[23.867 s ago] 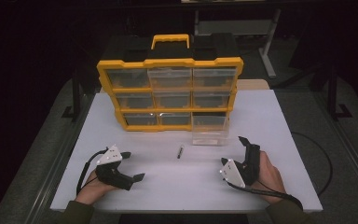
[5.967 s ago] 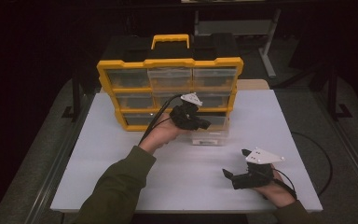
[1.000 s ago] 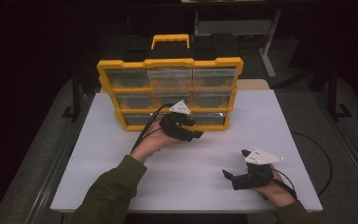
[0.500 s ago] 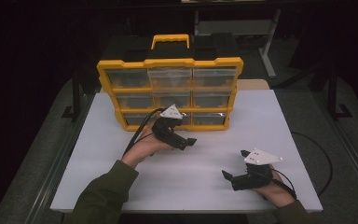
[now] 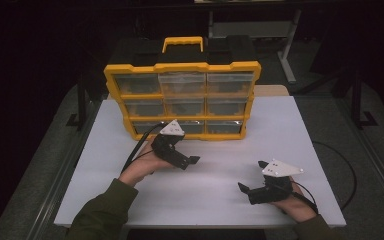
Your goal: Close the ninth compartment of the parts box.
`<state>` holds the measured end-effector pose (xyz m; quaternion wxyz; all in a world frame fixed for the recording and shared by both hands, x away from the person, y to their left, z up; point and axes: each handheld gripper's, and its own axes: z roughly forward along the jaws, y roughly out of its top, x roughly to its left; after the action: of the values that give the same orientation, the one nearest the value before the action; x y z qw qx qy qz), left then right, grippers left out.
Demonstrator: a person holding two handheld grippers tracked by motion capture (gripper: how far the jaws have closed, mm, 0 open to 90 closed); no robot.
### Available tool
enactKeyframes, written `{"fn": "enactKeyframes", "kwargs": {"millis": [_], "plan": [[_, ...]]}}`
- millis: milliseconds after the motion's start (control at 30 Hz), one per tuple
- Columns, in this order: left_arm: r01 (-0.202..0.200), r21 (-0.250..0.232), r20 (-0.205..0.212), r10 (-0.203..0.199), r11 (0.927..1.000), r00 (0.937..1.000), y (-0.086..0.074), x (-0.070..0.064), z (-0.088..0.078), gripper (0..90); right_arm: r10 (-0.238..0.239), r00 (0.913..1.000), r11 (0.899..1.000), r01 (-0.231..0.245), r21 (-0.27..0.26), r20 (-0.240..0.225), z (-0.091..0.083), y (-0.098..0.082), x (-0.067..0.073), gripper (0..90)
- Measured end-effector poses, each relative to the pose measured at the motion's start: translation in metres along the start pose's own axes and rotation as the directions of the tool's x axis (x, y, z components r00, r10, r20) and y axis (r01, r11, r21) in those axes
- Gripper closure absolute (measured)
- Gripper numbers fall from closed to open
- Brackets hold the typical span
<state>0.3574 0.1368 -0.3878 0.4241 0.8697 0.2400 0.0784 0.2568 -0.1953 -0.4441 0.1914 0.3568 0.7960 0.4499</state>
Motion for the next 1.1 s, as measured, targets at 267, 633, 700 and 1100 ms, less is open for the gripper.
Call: {"fn": "enactKeyframes", "kwargs": {"millis": [267, 633, 700, 1100], "plan": [[0.013, -0.013, -0.020, -0.013, 0.9998, 0.9997, -0.018, 0.000, -0.015, 0.0, -0.002, 1.0000, 1.000, 0.002, 0.004, -0.001, 0.001, 0.000, 0.001, 0.0], [0.011, -0.030, -0.050, -0.012, 0.9995, 0.9987, -0.050, -0.002, -0.037, 0.0, -0.005, 1.0000, 1.000, 0.005, 0.008, -0.007, 0.002, -0.001, 0.001, 0.0], [0.015, -0.035, -0.053, -0.017, 0.9993, 0.9984, -0.056, -0.002, -0.041, 0.0, -0.004, 1.0000, 1.000, 0.004, 0.011, -0.007, 0.002, -0.001, 0.001, 0.0], [0.026, -0.025, -0.115, -0.029, 0.9993, 0.9929, -0.093, 0.000, -0.064, 0.0, -0.014, 0.9999, 1.000, 0.014, 0.009, -0.008, 0.003, -0.002, 0.000, 0.0]]}}
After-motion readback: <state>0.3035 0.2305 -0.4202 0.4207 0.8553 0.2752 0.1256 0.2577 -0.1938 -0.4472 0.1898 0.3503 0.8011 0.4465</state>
